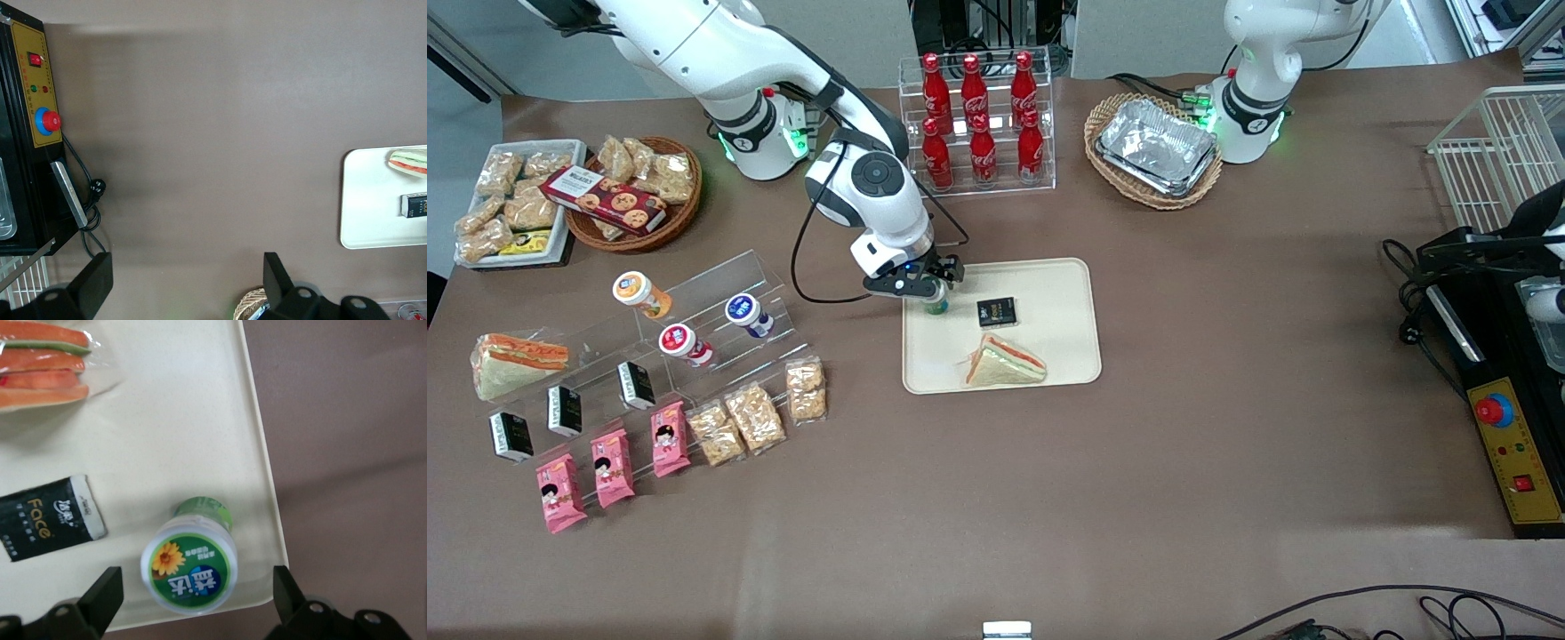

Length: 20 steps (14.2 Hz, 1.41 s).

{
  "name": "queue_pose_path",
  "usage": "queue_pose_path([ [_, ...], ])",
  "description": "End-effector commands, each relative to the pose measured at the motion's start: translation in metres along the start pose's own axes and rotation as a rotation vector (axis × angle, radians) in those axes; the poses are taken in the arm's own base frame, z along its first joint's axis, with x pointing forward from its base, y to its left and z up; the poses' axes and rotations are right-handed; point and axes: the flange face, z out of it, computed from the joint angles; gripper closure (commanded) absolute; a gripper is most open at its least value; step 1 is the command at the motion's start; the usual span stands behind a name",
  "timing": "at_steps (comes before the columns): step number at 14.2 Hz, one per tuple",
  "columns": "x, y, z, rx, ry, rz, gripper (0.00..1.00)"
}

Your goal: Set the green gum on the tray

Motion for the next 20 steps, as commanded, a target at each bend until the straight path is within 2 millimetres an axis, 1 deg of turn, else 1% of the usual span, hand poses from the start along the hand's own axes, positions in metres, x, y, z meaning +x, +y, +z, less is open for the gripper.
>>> queue_pose_path([
  [1, 0.015, 0.005, -0.04, -0.044, 0.094, -0.021, 0.0],
  [2, 0.016, 0.01, -0.057, -0.114, 0.106, -0.037, 0.0],
  [3, 0.015, 0.008, -0.082, -0.153, 0.108, -0.051, 0.0],
  [4, 0.013, 0.002, -0.116, -0.148, 0.069, -0.047, 0.0],
  [5, 0.015, -0.003, -0.154, -0.115, 0.013, -0.085, 0.0],
  [6, 0.017, -0.003, -0.187, -0.082, -0.042, -0.111, 0.0],
  [7, 0.026, 0.009, -0.222, -0.071, -0.069, -0.111, 0.0],
  [8, 0.04, 0.027, -0.25, -0.077, -0.091, -0.109, 0.0],
  [10, 0.074, 0.073, -0.299, -0.088, -0.122, -0.141, 0.0],
  [11, 0.092, 0.098, -0.316, -0.079, -0.135, -0.16, 0.0],
  [13, 0.126, 0.152, -0.339, -0.052, -0.149, -0.225, 0.0],
  [15, 0.152, 0.203, -0.362, -0.033, -0.135, -0.251, 0.0],
  [16, 0.159, 0.228, -0.369, -0.027, -0.15, -0.253, 0.0],
  [18, 0.171, 0.265, -0.386, -0.018, -0.156, -0.286, 0.0],
  [20, 0.186, 0.291, -0.39, -0.053, -0.143, -0.271, 0.0],
])
